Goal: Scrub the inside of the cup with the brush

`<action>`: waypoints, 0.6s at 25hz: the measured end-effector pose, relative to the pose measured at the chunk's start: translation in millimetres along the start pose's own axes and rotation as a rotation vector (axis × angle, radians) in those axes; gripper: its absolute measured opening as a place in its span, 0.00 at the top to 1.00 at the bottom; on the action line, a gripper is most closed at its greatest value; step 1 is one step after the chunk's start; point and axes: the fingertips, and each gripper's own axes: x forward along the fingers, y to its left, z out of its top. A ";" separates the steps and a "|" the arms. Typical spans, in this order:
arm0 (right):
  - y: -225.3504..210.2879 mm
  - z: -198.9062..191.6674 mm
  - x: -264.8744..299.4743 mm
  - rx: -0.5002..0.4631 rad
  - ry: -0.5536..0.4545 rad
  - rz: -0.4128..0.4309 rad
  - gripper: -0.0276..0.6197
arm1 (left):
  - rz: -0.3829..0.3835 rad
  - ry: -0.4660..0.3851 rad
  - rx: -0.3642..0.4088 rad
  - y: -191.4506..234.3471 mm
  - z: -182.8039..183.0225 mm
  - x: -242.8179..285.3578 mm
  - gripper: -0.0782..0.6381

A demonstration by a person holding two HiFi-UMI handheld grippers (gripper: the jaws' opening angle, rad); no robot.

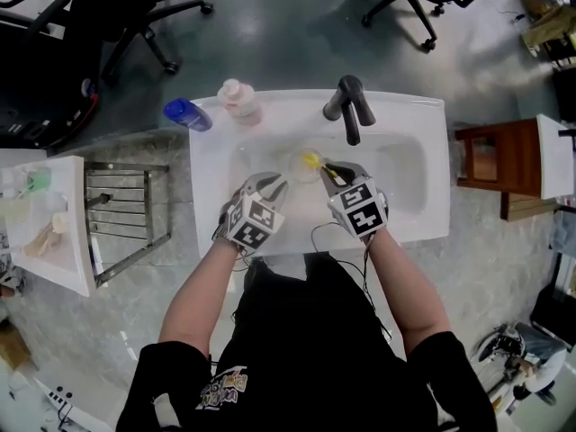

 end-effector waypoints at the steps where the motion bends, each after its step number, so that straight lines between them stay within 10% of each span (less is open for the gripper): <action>1: 1.8 1.8 -3.9 0.006 -0.011 -0.007 0.90 | 0.007 -0.020 -0.008 1.4 4.2 -6.3 0.81; 15: 40.3 51.4 -91.6 0.088 -0.286 -0.135 0.90 | 0.101 -0.335 -0.049 21.6 60.8 -125.2 0.84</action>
